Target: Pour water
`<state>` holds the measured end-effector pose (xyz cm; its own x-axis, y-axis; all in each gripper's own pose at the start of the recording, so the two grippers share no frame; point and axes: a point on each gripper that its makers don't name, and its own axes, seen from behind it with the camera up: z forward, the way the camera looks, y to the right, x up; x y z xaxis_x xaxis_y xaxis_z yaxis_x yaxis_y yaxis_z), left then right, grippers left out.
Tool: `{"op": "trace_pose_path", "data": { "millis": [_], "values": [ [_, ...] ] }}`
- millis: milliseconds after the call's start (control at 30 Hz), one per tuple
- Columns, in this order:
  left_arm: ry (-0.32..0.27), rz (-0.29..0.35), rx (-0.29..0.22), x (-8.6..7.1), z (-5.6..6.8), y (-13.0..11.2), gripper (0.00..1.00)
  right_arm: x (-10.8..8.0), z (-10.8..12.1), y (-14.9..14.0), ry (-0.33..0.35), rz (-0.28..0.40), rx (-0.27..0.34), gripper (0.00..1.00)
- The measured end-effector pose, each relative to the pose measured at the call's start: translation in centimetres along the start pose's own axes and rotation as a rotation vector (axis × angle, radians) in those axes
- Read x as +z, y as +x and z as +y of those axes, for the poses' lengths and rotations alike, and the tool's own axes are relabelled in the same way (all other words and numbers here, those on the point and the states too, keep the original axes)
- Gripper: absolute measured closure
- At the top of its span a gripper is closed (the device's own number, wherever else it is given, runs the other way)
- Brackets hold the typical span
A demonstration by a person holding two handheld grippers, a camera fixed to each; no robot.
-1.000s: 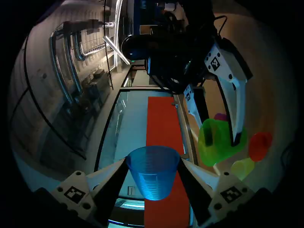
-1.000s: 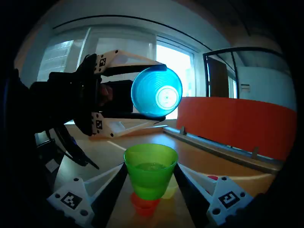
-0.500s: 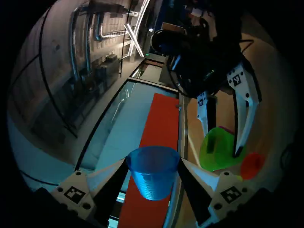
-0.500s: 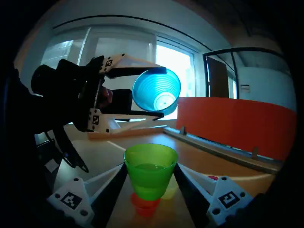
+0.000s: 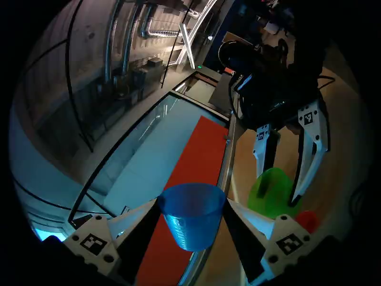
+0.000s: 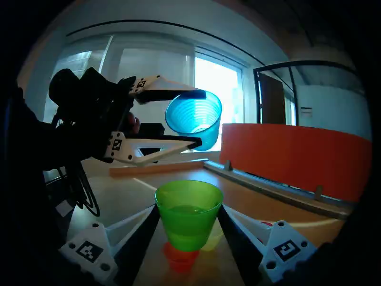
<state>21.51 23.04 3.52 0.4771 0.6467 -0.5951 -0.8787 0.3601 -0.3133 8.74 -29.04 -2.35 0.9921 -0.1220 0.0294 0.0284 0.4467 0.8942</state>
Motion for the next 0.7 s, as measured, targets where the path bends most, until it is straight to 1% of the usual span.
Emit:
{"op": "trace_pose_path", "data": {
  "millis": [100, 300, 367, 500, 600, 700],
  "values": [
    [-0.007, -0.001, -0.032, -0.1, 0.1, -0.1, 0.12, 0.0, 0.0, 0.1, -0.001, 0.003, 0.000, 0.12],
    [0.001, -0.011, -0.104, -0.2, -0.6, -0.4, 0.13, -0.1, 0.1, 0.2, -0.003, 0.004, -0.002, 0.12],
    [-0.001, -0.012, -0.134, -0.3, -0.7, -0.5, 0.13, -0.1, 0.0, 0.3, -0.003, 0.006, -0.003, 0.12],
    [-0.008, -0.010, -0.220, -0.6, -0.7, -0.5, 0.13, -0.1, 0.0, 0.5, -0.003, 0.009, -0.004, 0.12],
    [-0.002, -0.007, -0.292, -0.6, -1.3, -0.5, 0.13, -0.1, 0.0, 0.5, -0.004, 0.011, -0.006, 0.12],
    [0.003, -0.009, -0.346, -0.6, -1.7, -0.7, 0.12, -0.2, 0.0, 0.6, -0.006, 0.012, -0.007, 0.12]
  ]
}}
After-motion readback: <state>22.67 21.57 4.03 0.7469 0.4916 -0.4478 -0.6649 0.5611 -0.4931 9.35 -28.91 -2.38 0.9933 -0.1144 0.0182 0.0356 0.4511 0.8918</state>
